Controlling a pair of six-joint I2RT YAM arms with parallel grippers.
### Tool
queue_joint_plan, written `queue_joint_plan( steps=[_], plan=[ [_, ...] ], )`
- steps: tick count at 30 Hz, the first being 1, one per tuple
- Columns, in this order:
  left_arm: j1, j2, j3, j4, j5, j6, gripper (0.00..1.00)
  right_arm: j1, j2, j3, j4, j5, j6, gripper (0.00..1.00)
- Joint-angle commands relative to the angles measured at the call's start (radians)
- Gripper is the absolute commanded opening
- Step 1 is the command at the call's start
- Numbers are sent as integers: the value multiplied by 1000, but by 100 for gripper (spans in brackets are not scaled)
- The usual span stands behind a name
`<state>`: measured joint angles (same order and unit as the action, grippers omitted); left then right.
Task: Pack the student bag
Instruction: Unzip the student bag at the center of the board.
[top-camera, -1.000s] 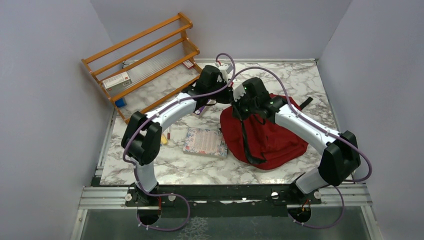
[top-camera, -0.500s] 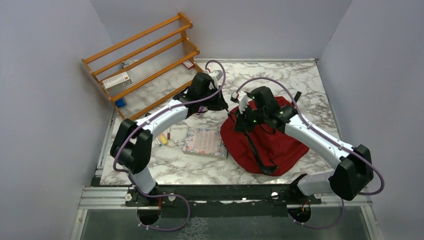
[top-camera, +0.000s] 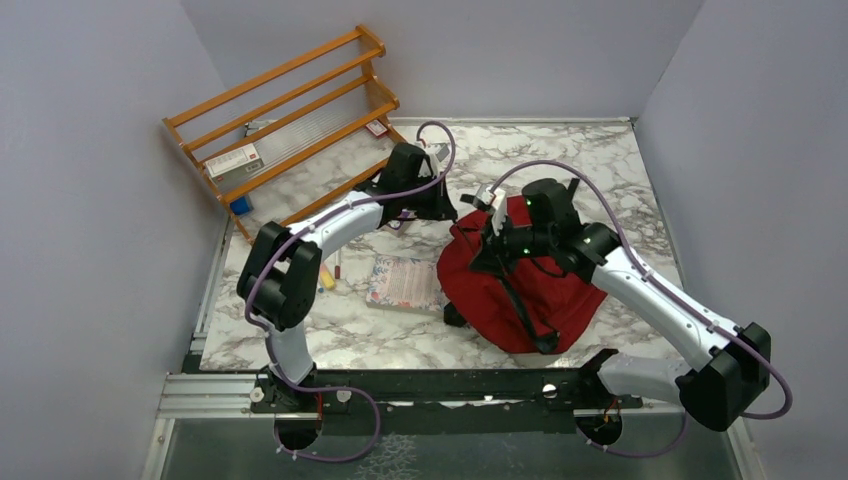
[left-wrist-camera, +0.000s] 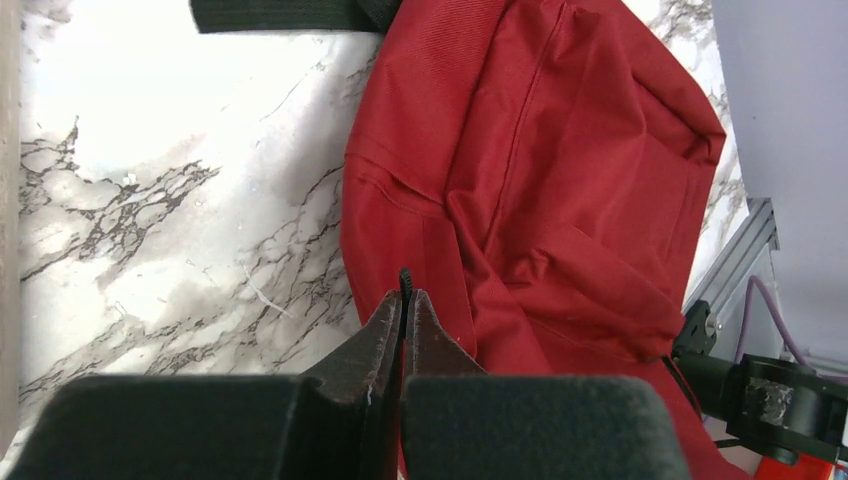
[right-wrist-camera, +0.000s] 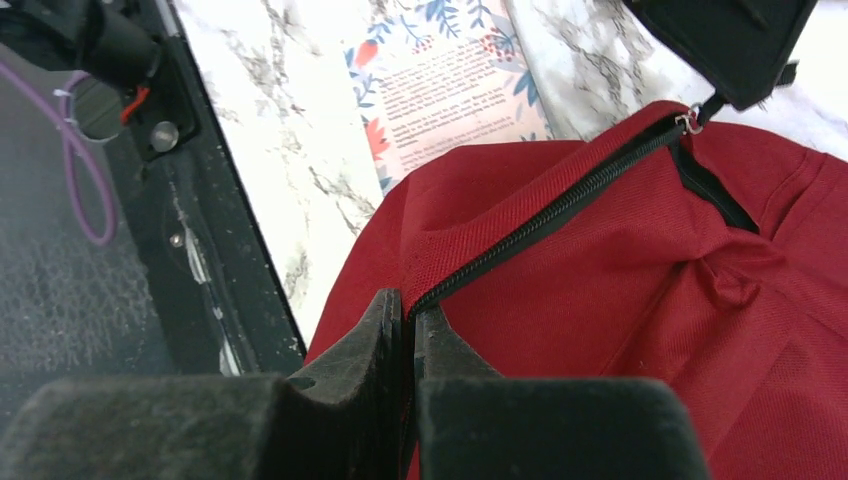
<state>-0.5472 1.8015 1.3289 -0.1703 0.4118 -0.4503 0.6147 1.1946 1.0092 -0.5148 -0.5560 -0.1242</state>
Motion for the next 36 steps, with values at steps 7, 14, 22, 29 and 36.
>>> queue_joint_plan(
  steps=[7,14,22,29,36],
  plan=[
    [29,97,32,34,-56,27,0,10,-125,1,17,-236,4,0],
    [50,99,1,41,-78,18,0,10,-223,-12,33,-71,41,1],
    [60,164,29,87,-4,3,0,11,-303,-15,62,-109,64,1],
    [58,244,118,109,13,0,0,10,-303,-10,65,-198,53,1],
    [58,311,233,107,39,17,0,10,-326,-8,66,-173,57,1]
  ],
)
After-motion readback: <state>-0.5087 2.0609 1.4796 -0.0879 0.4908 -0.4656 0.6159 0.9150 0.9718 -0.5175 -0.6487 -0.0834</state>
